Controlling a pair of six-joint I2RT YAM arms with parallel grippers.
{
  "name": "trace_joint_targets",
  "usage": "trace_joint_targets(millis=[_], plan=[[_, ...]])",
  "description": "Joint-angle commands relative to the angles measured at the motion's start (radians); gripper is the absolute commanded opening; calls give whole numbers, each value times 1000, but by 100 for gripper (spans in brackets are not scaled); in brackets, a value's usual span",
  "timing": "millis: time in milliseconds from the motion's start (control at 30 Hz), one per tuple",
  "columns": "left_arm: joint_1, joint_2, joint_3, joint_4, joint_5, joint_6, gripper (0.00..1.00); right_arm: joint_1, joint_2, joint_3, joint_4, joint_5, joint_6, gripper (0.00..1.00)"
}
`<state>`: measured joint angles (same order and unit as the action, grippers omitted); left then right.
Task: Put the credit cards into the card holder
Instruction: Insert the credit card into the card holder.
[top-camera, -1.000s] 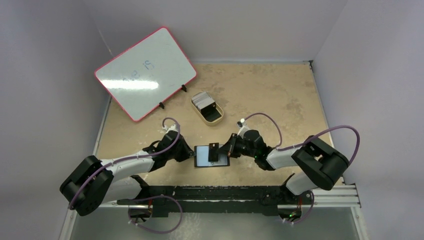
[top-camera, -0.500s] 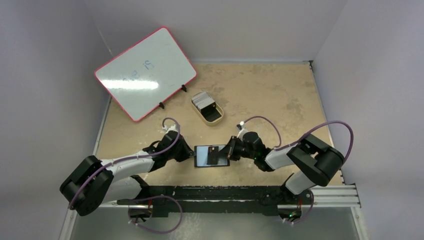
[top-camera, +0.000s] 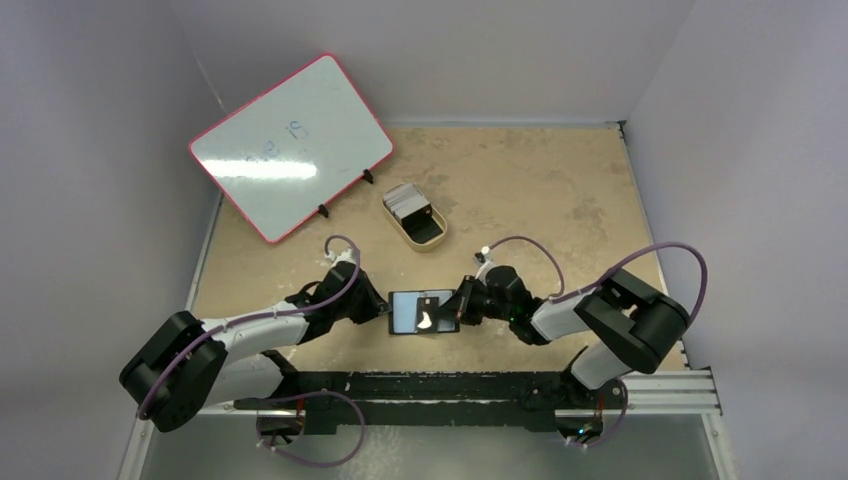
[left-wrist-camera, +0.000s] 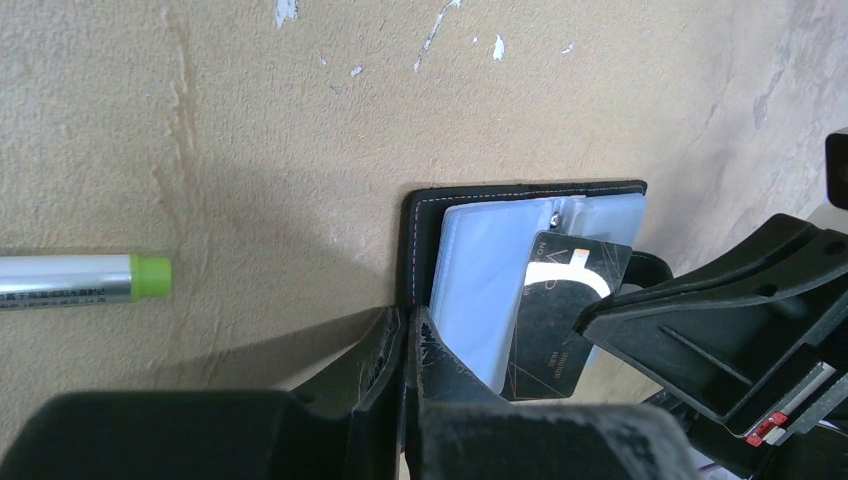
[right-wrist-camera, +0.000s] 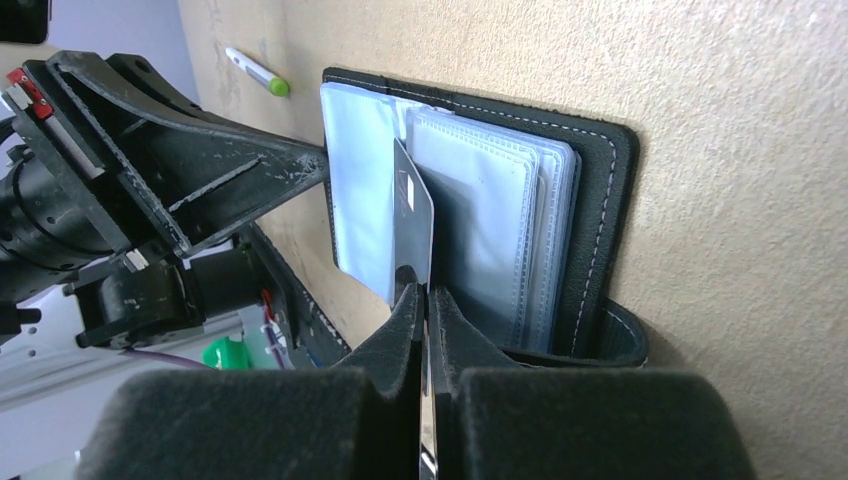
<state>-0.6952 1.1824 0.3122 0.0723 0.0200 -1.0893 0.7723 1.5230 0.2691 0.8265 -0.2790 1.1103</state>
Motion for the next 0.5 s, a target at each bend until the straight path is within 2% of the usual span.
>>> trace_joint_targets(millis=[0, 467], plan=[[-3, -11, -15, -5, -17, 2, 0, 5, 36, 17, 24, -3, 3, 0], [-4, -6, -9, 5, -1, 9, 0, 5, 98, 86, -14, -28, -46, 0]])
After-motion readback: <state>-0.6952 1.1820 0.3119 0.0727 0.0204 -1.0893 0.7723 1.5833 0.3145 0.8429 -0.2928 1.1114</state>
